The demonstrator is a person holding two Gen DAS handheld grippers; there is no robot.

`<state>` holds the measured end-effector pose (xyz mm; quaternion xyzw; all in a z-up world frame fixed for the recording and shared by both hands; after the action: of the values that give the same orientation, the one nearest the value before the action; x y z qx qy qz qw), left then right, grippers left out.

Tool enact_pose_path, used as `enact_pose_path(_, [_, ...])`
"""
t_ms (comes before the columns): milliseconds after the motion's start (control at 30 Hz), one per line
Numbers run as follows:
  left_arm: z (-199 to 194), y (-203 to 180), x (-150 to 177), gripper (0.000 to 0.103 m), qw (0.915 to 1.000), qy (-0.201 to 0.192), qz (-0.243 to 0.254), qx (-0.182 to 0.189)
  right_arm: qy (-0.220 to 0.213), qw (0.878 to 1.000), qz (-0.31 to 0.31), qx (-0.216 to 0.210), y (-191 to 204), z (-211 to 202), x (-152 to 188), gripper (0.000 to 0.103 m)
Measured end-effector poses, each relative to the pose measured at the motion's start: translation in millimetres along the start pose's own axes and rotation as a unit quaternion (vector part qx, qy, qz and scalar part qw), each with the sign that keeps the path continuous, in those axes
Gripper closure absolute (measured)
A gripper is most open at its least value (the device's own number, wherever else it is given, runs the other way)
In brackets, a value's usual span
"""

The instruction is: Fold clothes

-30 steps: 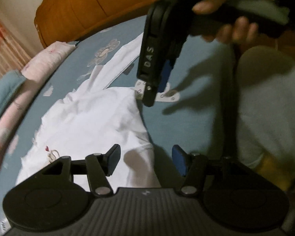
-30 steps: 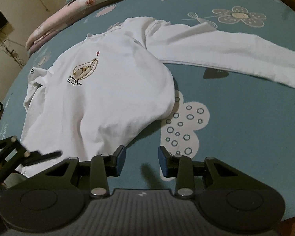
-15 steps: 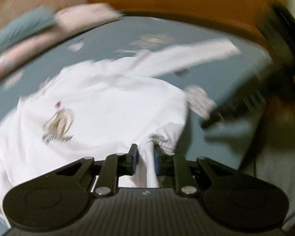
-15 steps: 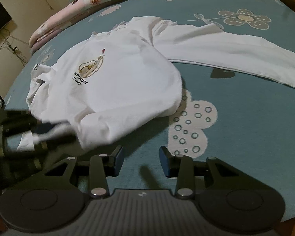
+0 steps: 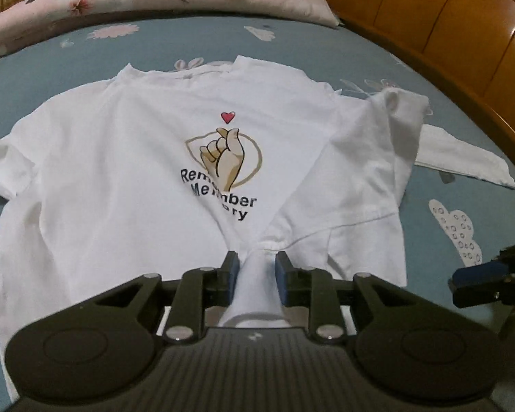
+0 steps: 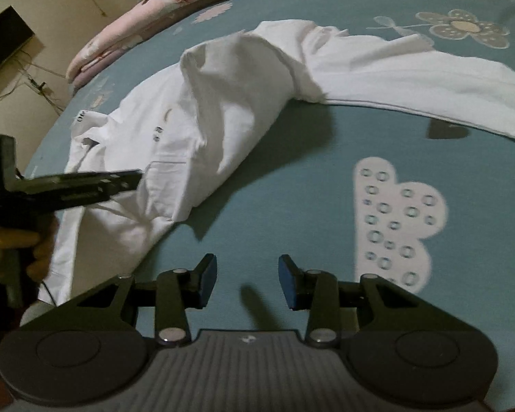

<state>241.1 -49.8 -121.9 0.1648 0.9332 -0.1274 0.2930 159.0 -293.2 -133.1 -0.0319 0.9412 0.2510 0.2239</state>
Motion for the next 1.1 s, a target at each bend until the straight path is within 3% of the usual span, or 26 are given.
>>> enact_pose_path(300, [6.6,12.6,1.4,0.070,0.9997,0.000,-0.016,0.016,-0.065,0.994,0.035,-0.080,12.3,23.9,-31.5,0.059])
enact_pose_path(433, [7.7,12.6,1.9,0.069,0.9997,-0.004,-0.015,0.017,-0.071,0.988,0.054,-0.125,16.5,35.7,-39.8,0.059])
enact_pose_path(533, [2.7,10.8,1.8,0.068,0.9998,-0.007,-0.009,0.017,-0.066,0.989,0.049,-0.126,20.2,50.2,-42.1,0.064])
enact_pose_path(600, [-3.8,8.5,1.7,0.066,0.9998,-0.009,-0.004,0.017,-0.070,0.990,0.036,-0.121,25.0,54.2,-42.2,0.098])
enact_pose_path(800, [-23.3,1.7,1.3,0.053,0.9997,-0.016,0.012,0.015,-0.069,0.992,0.000,-0.106,31.2,21.7,-36.0,0.099])
enact_pose_path(1100, [-58.3,-24.5,9.1,0.041,0.9974,-0.020,0.034,0.060,-0.048,0.997,0.001,-0.059,1.7,-72.5,-6.3,0.099])
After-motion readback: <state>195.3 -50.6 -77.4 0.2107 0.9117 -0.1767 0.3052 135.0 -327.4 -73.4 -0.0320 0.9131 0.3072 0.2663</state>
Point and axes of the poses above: each gripper's, at about its wrist camera, not at the fingertips, and z roughly the way its jaws point, y to its left, x to its underside, the point moved 6 cm from there along z, roughly the way its jaws point, and after that the axes turned 3 degrees about y, right-handed, at the moved point
